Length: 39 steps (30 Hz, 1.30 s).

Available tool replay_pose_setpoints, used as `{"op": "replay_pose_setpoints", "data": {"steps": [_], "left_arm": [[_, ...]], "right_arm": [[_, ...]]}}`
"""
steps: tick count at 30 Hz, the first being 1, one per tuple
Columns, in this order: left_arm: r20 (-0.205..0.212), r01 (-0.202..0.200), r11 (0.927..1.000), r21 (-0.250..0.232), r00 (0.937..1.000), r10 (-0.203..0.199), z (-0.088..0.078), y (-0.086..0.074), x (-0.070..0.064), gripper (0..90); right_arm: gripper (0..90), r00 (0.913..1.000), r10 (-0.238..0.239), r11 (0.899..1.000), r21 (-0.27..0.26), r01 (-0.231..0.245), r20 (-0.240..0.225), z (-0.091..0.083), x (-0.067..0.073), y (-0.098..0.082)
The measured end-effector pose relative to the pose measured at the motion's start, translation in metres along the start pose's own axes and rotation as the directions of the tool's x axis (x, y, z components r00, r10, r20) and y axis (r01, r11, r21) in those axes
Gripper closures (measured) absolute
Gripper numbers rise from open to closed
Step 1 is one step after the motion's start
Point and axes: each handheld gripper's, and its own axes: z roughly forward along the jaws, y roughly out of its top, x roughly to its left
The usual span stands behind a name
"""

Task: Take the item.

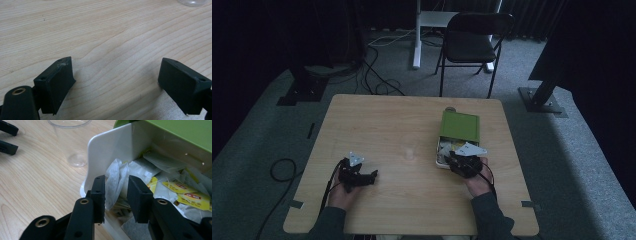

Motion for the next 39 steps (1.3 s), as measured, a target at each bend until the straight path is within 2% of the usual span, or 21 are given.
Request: {"op": "replay_pose_setpoints", "data": {"steps": [12,20,23,39], "left_arm": [[0.000,0.000,1.0000,0.000,1.0000,0.000,0.000,0.000,0.000,13.8],[0.000,0.000,1.0000,0.000,1.0000,0.000,0.000,0.000,0.000,13.8],[0.000,0.000,1.0000,0.000,1.0000,0.000,0.000,0.000,0.000,13.8],[0.000,0.000,1.0000,0.000,1.0000,0.000,0.000,0.000,0.000,13.8]], "right_arm": [[72.0,0.9999,0.014,0.999,0.034,-0.014,0.000,0.010,-0.001,-0.002],[84.4,0.9998,0.015,0.999,0.029,-0.015,-0.012,0.009,0.000,-0.003],[86.2,0.9998,0.016,1.000,0.027,-0.015,-0.014,0.009,0.001,-0.003],[86.6,1.0000,0.006,1.000,-0.006,-0.006,-0.001,-0.003,0.001,0.002]]}}
